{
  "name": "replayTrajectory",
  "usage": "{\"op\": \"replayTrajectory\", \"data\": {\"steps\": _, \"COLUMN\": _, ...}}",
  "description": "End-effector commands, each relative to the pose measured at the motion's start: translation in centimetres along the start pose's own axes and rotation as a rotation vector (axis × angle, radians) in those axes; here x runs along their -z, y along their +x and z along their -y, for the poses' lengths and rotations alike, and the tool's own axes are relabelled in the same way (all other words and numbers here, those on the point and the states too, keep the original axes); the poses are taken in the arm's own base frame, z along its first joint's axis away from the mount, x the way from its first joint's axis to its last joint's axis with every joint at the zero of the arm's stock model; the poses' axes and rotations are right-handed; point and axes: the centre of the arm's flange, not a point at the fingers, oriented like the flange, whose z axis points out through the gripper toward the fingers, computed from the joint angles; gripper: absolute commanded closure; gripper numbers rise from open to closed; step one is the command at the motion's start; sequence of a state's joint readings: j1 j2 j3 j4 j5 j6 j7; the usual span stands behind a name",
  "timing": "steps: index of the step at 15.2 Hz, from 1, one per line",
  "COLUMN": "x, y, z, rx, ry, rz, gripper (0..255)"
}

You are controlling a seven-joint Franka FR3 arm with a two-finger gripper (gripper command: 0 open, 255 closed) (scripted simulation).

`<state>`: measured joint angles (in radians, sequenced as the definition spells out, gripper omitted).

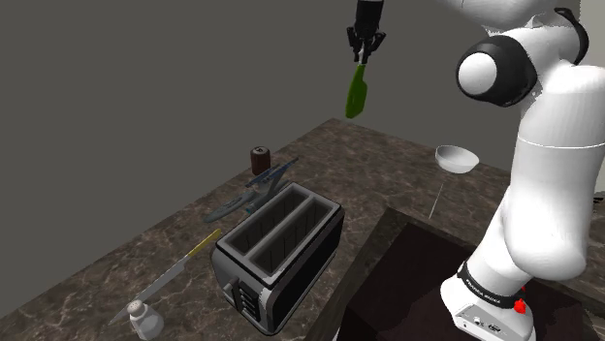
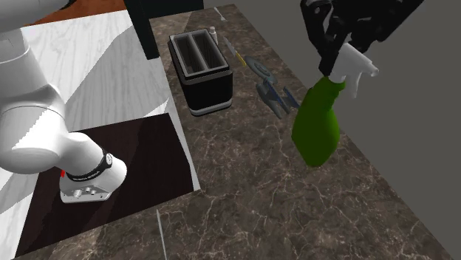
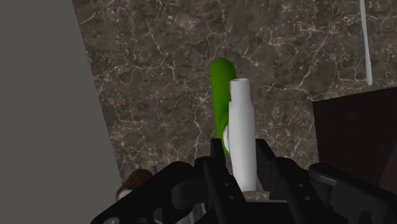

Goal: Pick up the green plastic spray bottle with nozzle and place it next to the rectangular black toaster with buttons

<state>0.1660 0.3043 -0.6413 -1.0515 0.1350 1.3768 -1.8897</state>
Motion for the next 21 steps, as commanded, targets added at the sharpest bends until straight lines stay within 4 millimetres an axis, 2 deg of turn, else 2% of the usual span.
{"op": "replayTrajectory", "data": {"steps": 1, "x": 0.2, "y": 2.5, "z": 0.1, "rx": -0.001, "ry": 0.0, "rz": 0.001, "gripper": 255}}
{"op": "replayTrajectory", "data": {"steps": 21, "x": 2.2, "y": 28.8, "z": 1.1, "rx": -0.001, "ry": 0.0, "rz": 0.001, "gripper": 255}}
